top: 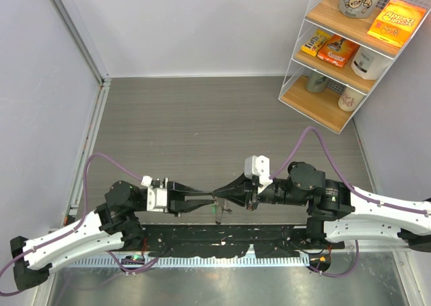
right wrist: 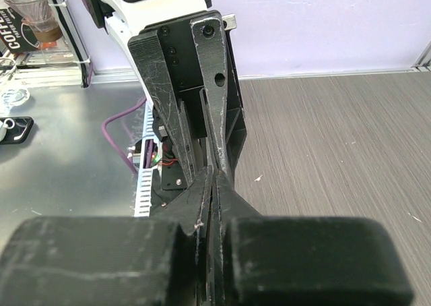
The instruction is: Put the keys on the keyring
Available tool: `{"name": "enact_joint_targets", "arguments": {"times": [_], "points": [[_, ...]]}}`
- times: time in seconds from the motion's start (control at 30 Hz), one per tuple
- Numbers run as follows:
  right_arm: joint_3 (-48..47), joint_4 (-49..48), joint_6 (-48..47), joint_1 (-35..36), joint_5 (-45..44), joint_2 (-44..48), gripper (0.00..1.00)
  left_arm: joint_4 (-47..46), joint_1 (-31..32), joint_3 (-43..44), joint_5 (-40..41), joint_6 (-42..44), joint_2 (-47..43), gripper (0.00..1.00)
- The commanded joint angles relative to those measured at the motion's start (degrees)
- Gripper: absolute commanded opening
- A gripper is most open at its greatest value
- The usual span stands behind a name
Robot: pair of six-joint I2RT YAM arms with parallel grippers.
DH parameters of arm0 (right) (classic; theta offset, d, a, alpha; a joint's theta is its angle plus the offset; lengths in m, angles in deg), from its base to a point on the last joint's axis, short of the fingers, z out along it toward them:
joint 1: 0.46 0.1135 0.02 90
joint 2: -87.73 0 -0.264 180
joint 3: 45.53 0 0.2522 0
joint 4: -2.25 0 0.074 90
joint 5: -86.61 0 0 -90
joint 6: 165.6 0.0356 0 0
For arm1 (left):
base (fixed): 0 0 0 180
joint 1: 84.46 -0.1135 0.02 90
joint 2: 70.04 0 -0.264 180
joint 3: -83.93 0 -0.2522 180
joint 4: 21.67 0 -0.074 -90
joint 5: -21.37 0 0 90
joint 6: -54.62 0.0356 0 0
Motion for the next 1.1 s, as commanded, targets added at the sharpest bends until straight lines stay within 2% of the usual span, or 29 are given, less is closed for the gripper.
{"name": "enact_joint_targets", "arguments": {"times": [0.0,0.33,0.63,0.97,1.07], "points": [[-0.5,-6.1,0.2,0.6,0.4,-0.1,0.05,-1.1,0.1,1.4,2.4,-0.6,0.5,0.26],[-0.9,-5.9,0.2,1.0,1.4,-0.9,0.06,-1.1,0.1,1.2,3.9,-0.8,0.3,0.38],[-0.7,-5.2,-0.1,1.1,0.0,-0.7,0.05,-1.3,0.1,0.8,3.9,-0.9,-0.9,0.40],[-0.7,-6.0,-0.2,1.3,-1.1,-1.0,0.05,-1.7,0.1,1.0,1.8,-1.1,-0.2,0.29],[-0.9,-6.0,-0.4,1.4,-0.9,-1.6,0.05,-2.1,0.1,1.1,0.8,-1.1,0.0,0.22]]}}
